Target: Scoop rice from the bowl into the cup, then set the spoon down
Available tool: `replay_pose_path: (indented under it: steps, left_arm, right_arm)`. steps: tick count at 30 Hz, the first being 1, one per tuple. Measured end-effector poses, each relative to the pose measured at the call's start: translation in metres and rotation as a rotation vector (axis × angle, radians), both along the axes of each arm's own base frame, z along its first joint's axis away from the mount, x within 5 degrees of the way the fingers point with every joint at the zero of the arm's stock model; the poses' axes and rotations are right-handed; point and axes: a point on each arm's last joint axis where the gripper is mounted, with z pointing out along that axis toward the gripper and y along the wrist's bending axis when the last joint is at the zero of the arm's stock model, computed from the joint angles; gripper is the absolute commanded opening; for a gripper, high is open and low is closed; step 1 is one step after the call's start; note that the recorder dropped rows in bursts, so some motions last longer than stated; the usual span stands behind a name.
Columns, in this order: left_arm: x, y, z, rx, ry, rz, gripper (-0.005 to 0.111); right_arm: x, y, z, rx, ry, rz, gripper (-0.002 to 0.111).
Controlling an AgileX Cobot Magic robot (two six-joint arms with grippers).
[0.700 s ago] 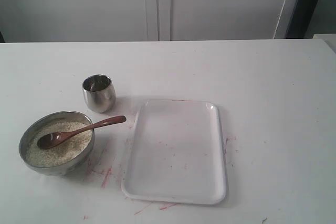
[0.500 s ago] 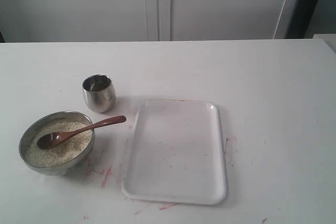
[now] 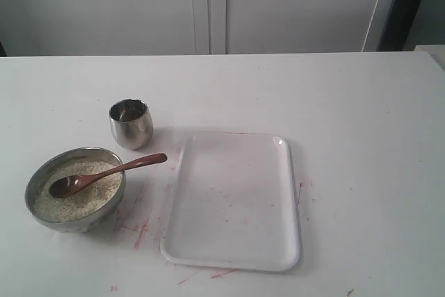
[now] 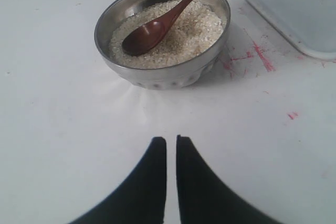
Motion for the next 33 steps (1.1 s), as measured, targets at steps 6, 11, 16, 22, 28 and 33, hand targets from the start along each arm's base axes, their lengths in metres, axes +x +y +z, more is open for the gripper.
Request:
replay_pose_path:
  steps: [6,11,16,22,28,33]
  left_arm:
    - [0.0,0.0,0.0,0.0,0.0,0.0,0.014]
    - [0.0,0.0,0.0,0.0,0.0,0.0,0.014]
    - [0.0,0.0,0.0,0.0,0.0,0.0,0.014]
    - [0.0,0.0,0.0,0.0,0.0,0.0,0.014]
    - [0.0,0.0,0.0,0.0,0.0,0.0,0.014]
    - [0.0,0.0,0.0,0.0,0.0,0.0,0.014]
  right_arm:
    - [0.0,0.0,0.0,0.0,0.0,0.0,0.0]
    - [0.0,0.0,0.0,0.0,0.0,0.0,0.0]
    - [0.0,0.001,0.003,0.075,-0.042,0.014,0.0]
    - [0.0,0.003,0.009,0.343,-0.129,0.044,0.0]
    - [-0.001,0.007,0.017,0.56,-0.226,0.119,0.0]
    - [-0.004,0.011,0.032,0.714,-0.367,0.243,0.0]
